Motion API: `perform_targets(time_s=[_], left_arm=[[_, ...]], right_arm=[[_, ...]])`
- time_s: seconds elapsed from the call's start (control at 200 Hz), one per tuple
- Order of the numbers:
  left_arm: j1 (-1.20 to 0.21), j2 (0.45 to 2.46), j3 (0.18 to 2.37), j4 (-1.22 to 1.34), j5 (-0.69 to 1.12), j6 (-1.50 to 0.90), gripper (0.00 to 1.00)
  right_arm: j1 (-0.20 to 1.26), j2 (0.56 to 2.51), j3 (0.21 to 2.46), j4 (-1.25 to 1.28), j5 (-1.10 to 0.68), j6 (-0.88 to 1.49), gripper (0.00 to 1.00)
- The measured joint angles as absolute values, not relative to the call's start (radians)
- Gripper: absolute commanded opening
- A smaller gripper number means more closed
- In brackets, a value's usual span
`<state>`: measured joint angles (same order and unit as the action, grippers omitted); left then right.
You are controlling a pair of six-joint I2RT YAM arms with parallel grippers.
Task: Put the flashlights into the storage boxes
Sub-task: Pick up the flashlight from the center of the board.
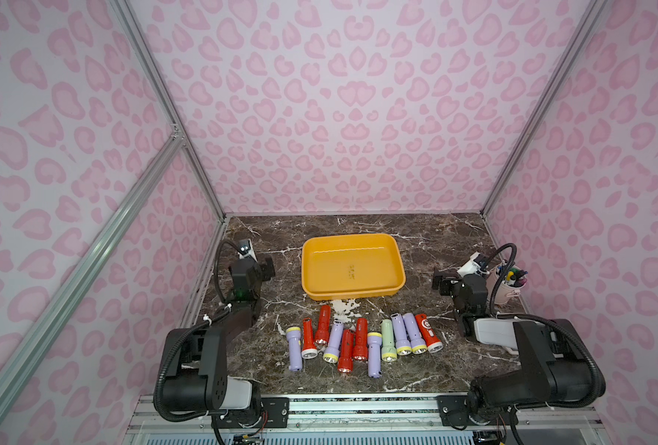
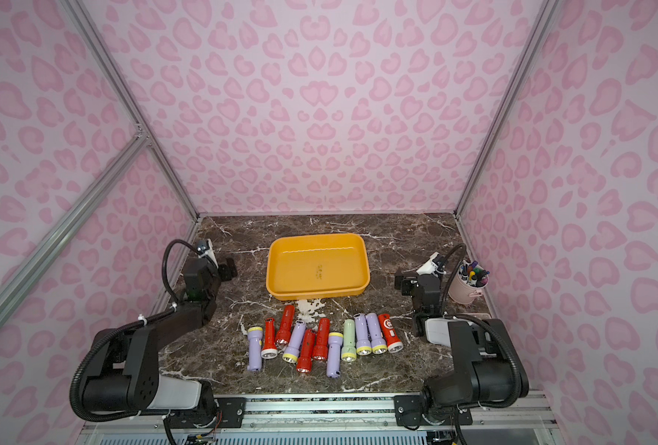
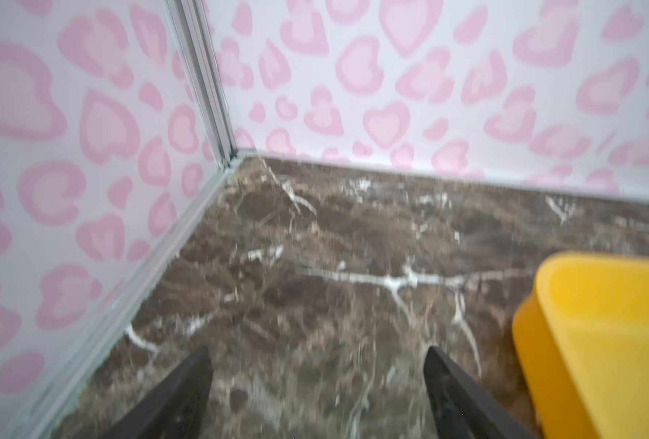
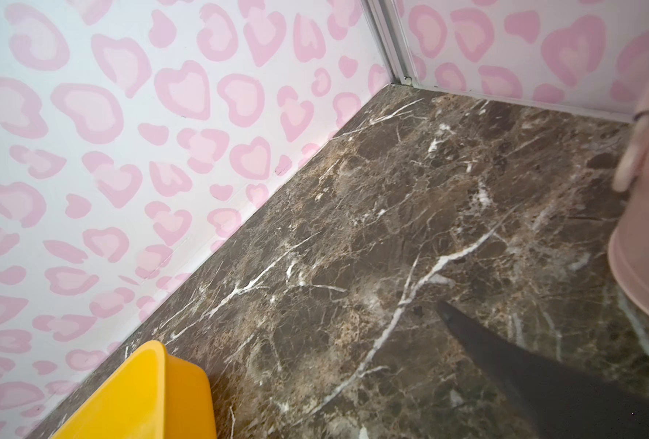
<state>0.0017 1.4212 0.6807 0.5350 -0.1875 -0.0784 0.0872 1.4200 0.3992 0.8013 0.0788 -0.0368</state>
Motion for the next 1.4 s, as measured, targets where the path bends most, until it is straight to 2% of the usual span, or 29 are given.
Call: perform_targets(time_s=[0.035, 0.135, 0.26, 0.325, 0.485, 0.57, 0.7, 0.975, 1.4], left_arm=[[0.002, 1.423, 0.775, 0.473, -0.187, -0.081, 0.83], [0.002, 1.459, 0.978, 0.287, -0.169, -0.1, 0.76], [-0.01, 1.492, 1.095, 0.1, -0.092, -0.143, 0.76], [-0.034, 1.493, 1.105, 0.036, -0.059, -0.169, 0.75], [-0.13, 1.474, 1.113, -0.083, -0.026, -0.201, 0.75], [-0.19, 1.454, 1.122, -0.118, -0.035, -0.201, 0.75], [-0.268, 1.43, 1.143, -0.147, -0.052, -0.201, 0.75], [-0.357, 1.401, 1.147, -0.181, -0.075, -0.215, 0.75], [-0.428, 1.4, 1.153, -0.192, -0.083, -0.213, 0.75]], right_arm=[[0.111, 1.392, 0.455, 0.727, 0.109, -0.036, 0.99], [0.162, 1.365, 0.699, 0.448, 0.189, -0.007, 0.88], [0.199, 1.398, 0.908, 0.138, 0.24, 0.068, 0.9], [0.249, 1.397, 0.929, -0.003, 0.239, 0.093, 0.99], [0.333, 1.333, 0.924, -0.244, 0.233, 0.168, 0.99], [0.34, 1.286, 0.908, -0.313, 0.219, 0.215, 0.98], [0.345, 1.229, 0.862, -0.386, 0.17, 0.27, 0.83], [0.347, 1.18, 0.753, -0.489, 0.063, 0.359, 0.63], [0.404, 1.15, 0.627, -0.551, -0.028, 0.457, 0.62]])
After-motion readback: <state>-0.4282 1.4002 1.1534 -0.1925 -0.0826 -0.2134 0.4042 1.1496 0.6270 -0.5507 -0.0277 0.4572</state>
